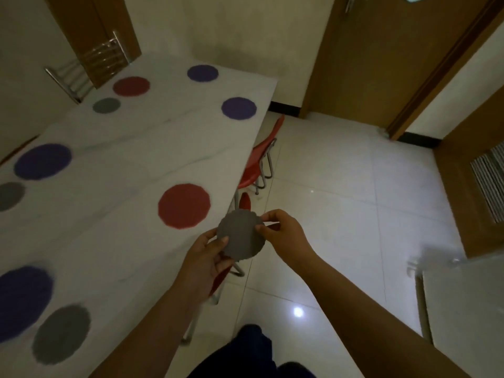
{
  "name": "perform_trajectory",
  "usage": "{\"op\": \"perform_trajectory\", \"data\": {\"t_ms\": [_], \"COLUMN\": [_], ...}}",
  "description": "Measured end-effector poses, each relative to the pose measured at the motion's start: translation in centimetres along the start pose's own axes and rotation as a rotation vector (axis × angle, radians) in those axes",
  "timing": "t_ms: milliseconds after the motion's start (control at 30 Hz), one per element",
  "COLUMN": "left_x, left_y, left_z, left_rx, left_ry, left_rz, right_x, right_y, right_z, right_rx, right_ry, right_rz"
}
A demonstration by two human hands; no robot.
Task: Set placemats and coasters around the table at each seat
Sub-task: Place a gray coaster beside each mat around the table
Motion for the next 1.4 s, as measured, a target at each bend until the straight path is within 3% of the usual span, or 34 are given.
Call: {"op": "perform_trajectory", "data": {"t_ms": [267,567,833,1133,1233,1400], "left_x": [-4.4,-4.9,-4.6,-4.8,-5.6,-5.3], "left_y": [4.9,8.1,8.8,9.6,9.5,9.3], "left_z": [2.5,6.4,8.6,4.3,3.0,1.1], "left_rx": [-0.158,-0.563,-0.815,-0.859,-0.879,-0.993], "left_ry": [-0.087,-0.326,-0.524,-0.523,-0.511,-0.596], "left_rz": [0.105,0.219,0.327,0.327,0.371,0.393], "right_x": [3.0,6.5,7.9,7.7,7.8,7.3], "right_y": [10.6,21.5,25.1,27.3,28.3,32.3], "right_z": [-0.2,1.2,4.2,9.4,10.7,11.5], "right_rx": [0.180,0.619,0.933,1.016,0.996,0.851], "right_ry": [-0.086,-0.218,-0.323,-0.284,-0.245,-0.075], "right_rz": [-0.083,-0.239,-0.262,-0.155,-0.122,0.086]}}
Point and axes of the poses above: each hand's wrist, its own y-axis towards the middle knuckle, its own z-axis out of the palm, x = y × z, the point moved 2 cm from there along y, towards the middle knuckle, and after that the axes turned 10 degrees about y, right-handed, at the moved point
